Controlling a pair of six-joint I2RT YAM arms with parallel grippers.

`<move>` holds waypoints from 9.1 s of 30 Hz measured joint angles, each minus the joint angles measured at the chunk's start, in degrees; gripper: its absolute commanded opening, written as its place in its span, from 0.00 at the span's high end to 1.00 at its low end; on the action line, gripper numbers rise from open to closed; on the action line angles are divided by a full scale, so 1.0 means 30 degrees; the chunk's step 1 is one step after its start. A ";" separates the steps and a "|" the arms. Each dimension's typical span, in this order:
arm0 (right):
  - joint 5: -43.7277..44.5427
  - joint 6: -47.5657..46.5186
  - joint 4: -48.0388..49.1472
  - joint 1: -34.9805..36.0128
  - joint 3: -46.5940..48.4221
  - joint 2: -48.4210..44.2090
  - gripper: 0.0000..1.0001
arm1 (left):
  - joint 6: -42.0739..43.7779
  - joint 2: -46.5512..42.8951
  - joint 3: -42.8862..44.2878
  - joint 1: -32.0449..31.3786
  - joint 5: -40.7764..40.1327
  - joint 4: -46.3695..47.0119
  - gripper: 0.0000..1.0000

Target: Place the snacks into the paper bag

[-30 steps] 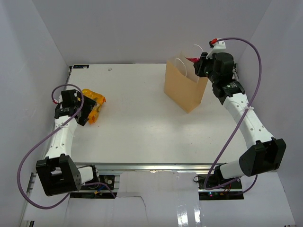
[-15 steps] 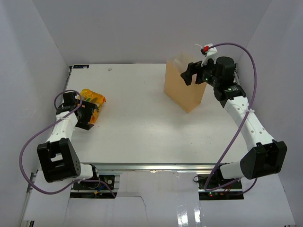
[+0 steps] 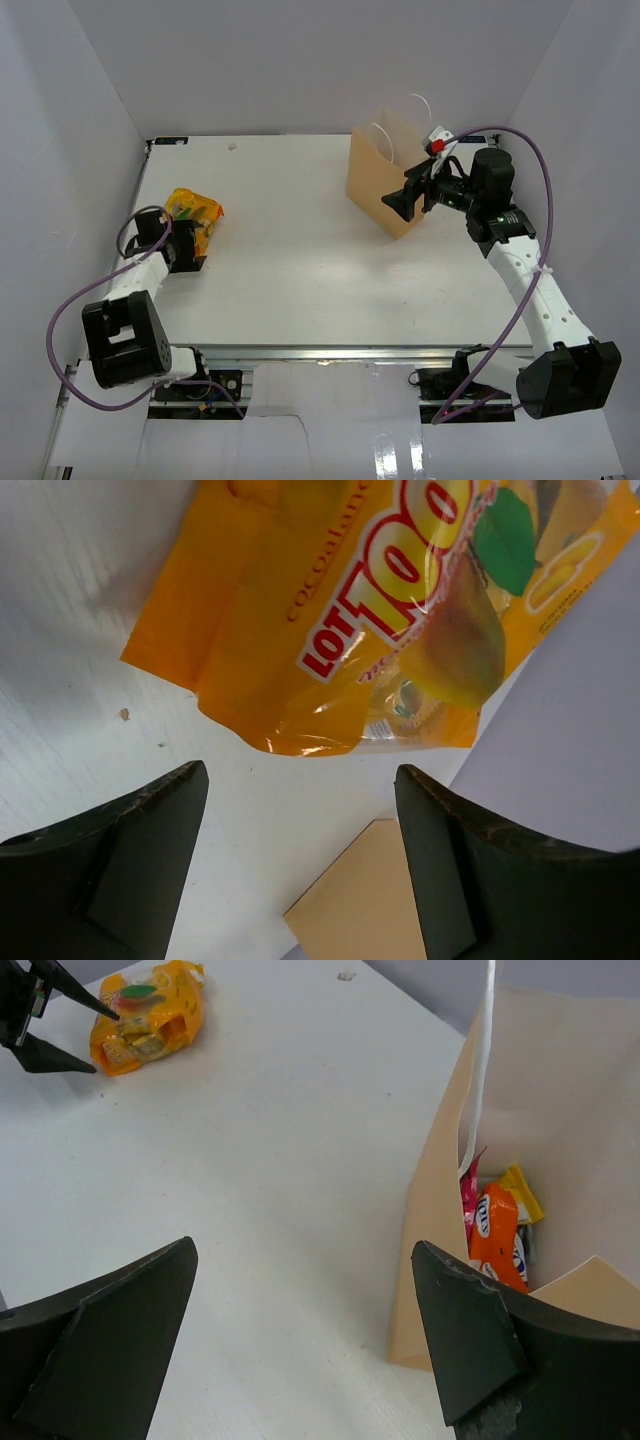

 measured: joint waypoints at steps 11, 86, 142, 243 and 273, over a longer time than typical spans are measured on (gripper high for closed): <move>-0.1173 -0.0007 -0.0058 -0.0605 -0.0721 -0.0415 0.06 | -0.2222 0.1523 -0.0692 0.0066 -0.1443 0.2047 0.27; 1.0579 -0.6652 0.3388 1.4440 0.1362 0.5136 0.10 | 0.7883 -0.2033 0.0867 -0.7315 0.9573 0.6827 1.00; 1.1322 -1.1176 0.1333 1.4302 0.4277 1.0193 0.38 | 0.7410 -0.1909 0.1435 -0.8306 0.9843 0.6849 1.00; -0.1137 -0.6914 -0.4116 -0.1639 -0.0284 -0.3810 0.05 | 0.4073 0.4481 0.6331 0.0503 -0.1362 -0.1479 0.03; -0.2594 -0.8721 -0.6222 -0.1734 -0.4699 -0.5865 0.06 | -0.0160 1.3697 1.4615 0.2732 -0.1013 -0.2688 0.23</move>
